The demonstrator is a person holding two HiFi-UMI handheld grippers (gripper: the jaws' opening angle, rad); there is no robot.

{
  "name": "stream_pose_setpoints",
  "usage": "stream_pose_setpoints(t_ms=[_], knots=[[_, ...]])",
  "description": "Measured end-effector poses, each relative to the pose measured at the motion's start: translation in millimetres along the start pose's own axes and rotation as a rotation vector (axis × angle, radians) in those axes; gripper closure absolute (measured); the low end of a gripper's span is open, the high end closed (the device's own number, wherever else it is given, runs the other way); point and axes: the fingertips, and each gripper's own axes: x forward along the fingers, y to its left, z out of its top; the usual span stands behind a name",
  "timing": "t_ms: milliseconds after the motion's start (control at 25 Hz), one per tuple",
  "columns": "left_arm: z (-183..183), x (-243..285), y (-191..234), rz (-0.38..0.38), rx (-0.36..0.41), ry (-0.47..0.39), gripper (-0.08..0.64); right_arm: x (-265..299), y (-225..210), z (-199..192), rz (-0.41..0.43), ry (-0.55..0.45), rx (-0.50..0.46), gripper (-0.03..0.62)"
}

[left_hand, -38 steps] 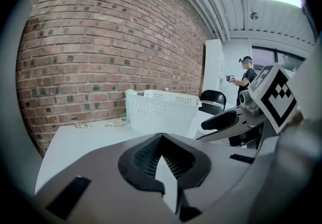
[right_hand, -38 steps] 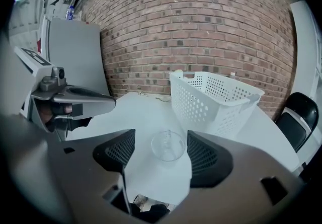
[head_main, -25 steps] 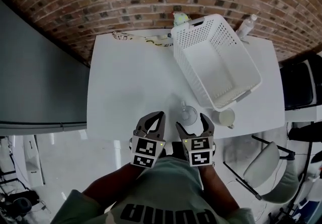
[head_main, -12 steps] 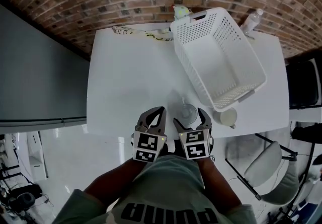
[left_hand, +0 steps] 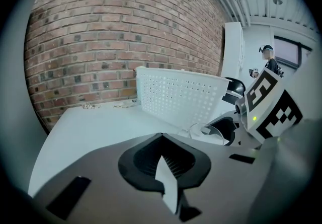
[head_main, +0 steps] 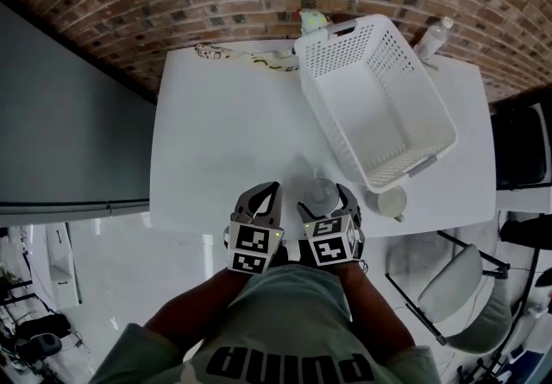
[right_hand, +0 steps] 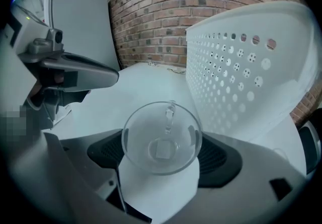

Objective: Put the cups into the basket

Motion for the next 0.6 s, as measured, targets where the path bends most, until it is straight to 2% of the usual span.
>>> stream_pose_setpoints(t_ms=[600], knots=[[0.1,-7.2,2.2,-0.016,0.007,-0.007,0.557,4.8,-2.4,1.9,-0.053,-0.029,-0.017,0.196]])
